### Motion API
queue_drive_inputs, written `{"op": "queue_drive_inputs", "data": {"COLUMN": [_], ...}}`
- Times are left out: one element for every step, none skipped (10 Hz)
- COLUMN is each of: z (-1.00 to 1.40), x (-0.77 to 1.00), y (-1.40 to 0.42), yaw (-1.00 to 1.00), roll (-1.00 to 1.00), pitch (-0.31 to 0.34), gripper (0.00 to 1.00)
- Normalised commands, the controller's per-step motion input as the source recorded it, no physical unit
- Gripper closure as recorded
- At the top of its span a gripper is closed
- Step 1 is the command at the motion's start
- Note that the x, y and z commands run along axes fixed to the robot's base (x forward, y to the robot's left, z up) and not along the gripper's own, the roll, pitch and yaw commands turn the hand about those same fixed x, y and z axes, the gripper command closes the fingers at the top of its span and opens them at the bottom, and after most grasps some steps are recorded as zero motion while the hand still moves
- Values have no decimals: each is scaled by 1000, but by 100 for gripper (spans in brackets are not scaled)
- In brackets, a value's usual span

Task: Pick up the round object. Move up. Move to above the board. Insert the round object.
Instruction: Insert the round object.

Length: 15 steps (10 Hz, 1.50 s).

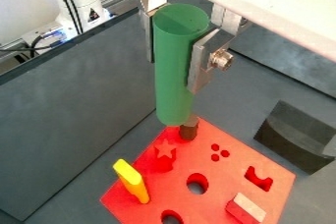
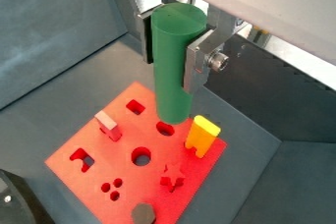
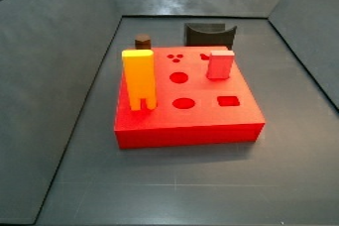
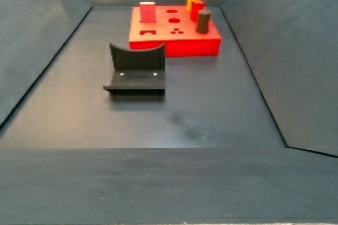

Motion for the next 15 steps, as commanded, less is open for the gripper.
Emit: {"op": "queue_drive_inputs", "data": {"z": [-666,-577,-894,-1000,-1000,-1000,-1000,-883,-726,-709,-691,-640,-197,-63,-363], "x": [91,537,491,626,686,417,0,0,0,-60,-126,-257,-217,0,0], "y": [20,231,0,29,51,0,0,0,129,120,146,69,0,29,0], "yaw": [0,0,-29,-17,-54,-91,-77,-43,0,0,0,0,63,0,0], "roll": [-31,-100,0,0,0,33,123,83,20,101,66,51,90,77,130], "pitch": [94,-9,-83,-74,-26,-40,-66,-147,-231,-211,-256,-259,-107,71,0], "gripper": [100,100,100,100,100,100,100,100,100,100,100,100,100,100,100]}}
